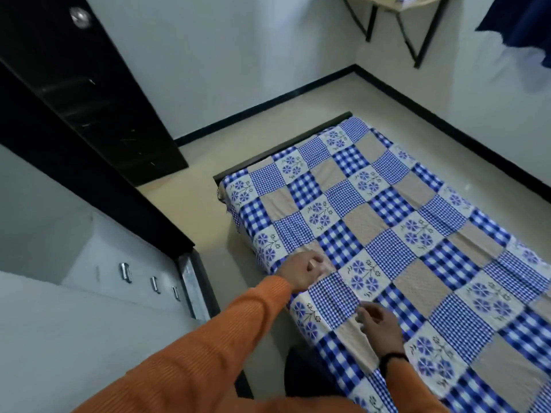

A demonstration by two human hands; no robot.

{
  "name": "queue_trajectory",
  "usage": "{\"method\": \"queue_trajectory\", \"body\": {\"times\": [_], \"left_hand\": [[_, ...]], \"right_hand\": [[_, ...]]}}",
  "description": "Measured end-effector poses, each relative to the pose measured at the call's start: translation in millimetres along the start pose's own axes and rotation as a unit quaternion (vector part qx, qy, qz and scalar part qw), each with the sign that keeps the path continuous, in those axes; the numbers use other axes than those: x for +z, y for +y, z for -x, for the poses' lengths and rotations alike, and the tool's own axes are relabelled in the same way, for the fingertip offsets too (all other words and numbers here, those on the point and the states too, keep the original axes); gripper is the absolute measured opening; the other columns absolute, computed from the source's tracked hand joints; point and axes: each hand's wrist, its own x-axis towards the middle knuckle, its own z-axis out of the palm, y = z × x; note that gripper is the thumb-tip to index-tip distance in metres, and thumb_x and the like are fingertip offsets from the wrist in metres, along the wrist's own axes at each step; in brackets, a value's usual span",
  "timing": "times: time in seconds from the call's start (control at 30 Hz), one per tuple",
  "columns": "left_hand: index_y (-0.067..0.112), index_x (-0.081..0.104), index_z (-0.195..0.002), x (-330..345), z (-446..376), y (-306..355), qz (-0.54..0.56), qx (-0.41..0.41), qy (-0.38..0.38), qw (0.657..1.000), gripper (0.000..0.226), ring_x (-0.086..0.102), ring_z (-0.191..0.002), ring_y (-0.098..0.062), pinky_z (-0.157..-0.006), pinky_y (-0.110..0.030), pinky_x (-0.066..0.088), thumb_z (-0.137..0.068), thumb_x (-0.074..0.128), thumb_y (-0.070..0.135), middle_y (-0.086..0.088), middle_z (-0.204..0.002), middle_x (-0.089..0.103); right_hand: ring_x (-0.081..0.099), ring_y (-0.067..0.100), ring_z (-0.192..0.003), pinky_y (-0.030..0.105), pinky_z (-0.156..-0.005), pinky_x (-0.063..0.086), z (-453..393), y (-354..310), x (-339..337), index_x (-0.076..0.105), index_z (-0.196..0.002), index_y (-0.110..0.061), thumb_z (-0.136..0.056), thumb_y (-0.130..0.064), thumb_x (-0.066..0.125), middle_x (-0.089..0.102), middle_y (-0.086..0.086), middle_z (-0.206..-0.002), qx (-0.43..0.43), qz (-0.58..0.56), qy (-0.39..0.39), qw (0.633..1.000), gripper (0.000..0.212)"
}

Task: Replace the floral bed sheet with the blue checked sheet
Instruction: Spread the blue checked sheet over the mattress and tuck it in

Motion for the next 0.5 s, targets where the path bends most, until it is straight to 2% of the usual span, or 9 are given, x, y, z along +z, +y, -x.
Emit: {"method": "queue_trajectory", "body": {"times": [0.07, 0.2, 0.33, 0.4, 0.5], "left_hand": [[0.024, 0.062, -0.127, -23, -17, -18, 0.017, -0.017, 0.005, 1.0, 0.029, 0.066, -0.09, -0.016, -0.084, -0.031, 0.054, -0.101, 0.058, 0.036, -0.002, -0.103, 0.068], [0.03, 0.064, -0.116, -74, -64, -51, 0.054, -0.044, 0.021, 0.997, 0.021, 0.069, -0.088, -0.014, -0.081, -0.033, 0.057, -0.1, 0.059, 0.041, 0.003, -0.096, 0.072], [0.03, 0.066, -0.113, -136, -110, -71, 0.081, -0.075, 0.065, 0.992, 0.021, 0.068, -0.092, -0.016, -0.086, -0.039, 0.057, -0.101, 0.055, 0.044, 0.002, -0.104, 0.071], [0.025, 0.069, -0.114, -172, -132, -79, 0.081, -0.07, 0.072, 0.992, 0.024, 0.066, -0.094, -0.016, -0.085, -0.036, 0.055, -0.102, 0.054, 0.04, 0.001, -0.107, 0.072], [0.022, 0.072, -0.11, -225, -155, -99, 0.103, -0.073, 0.102, 0.987, 0.023, 0.065, -0.085, -0.008, -0.078, -0.026, 0.053, -0.104, 0.052, 0.032, 0.002, -0.102, 0.074]], "right_hand": [[0.068, 0.023, -0.096, 0.051, -0.09, 0.057, -17, -22, 22, 0.071, -0.098, -0.023, -0.097, -0.019, 0.068, 0.073, 0.002, -0.102, -0.002, -0.011, 0.001, 1.0, 0.005], [0.071, 0.026, -0.09, 0.051, -0.086, 0.059, -60, -74, 68, 0.072, -0.099, -0.016, -0.096, -0.017, 0.068, 0.075, 0.008, -0.094, 0.037, -0.076, 0.014, 0.996, 0.005], [0.072, 0.027, -0.09, 0.044, -0.08, 0.059, -109, -134, 122, 0.07, -0.106, -0.007, -0.098, -0.016, 0.066, 0.075, 0.011, -0.096, 0.073, -0.118, 0.019, 0.99, 0.013], [0.072, 0.029, -0.089, 0.039, -0.075, 0.057, -133, -170, 149, 0.069, -0.109, -0.006, -0.099, -0.016, 0.064, 0.075, 0.012, -0.096, 0.072, -0.131, 0.012, 0.989, 0.015], [0.071, 0.029, -0.085, 0.039, -0.074, 0.057, -174, -228, 190, 0.065, -0.115, -0.008, -0.099, -0.011, 0.064, 0.075, 0.014, -0.095, 0.08, -0.129, -0.006, 0.988, 0.017]]}}
